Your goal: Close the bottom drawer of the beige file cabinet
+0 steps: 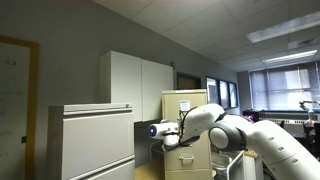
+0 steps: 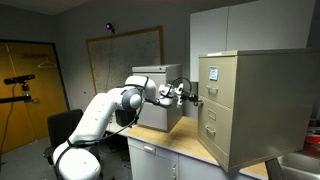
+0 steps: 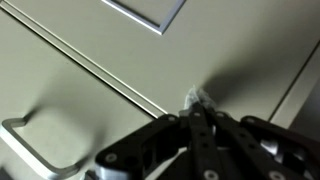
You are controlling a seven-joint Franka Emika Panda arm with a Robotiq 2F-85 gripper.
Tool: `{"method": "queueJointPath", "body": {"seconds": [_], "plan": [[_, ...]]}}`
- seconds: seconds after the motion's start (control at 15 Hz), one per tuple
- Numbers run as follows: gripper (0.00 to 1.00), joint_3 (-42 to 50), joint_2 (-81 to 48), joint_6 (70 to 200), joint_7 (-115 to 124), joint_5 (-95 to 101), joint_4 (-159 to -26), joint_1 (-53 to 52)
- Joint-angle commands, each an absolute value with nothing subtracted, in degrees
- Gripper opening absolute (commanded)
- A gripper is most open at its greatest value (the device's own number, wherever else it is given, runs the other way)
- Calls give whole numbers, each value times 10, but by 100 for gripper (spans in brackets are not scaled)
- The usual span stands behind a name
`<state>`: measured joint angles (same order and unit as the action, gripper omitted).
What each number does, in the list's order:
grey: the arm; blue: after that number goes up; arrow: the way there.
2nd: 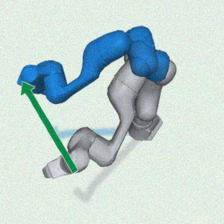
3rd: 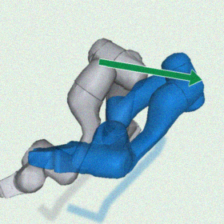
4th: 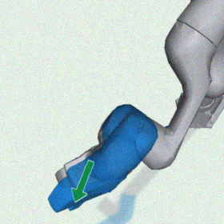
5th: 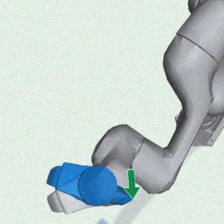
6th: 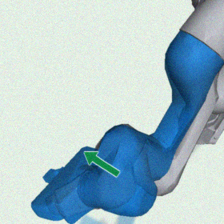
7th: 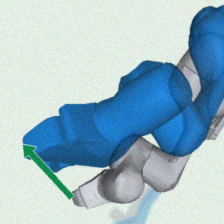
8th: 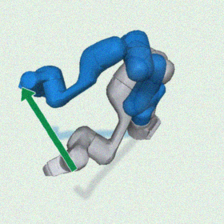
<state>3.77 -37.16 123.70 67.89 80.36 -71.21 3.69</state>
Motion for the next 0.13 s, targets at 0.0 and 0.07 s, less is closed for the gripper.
{"method": "queueJointPath", "body": {"seconds": [0.0,0.07], "plan": [[0,58,-428,1234,653,746,-587,62],[0,60,-431,1226,648,723,-575,61]]}}
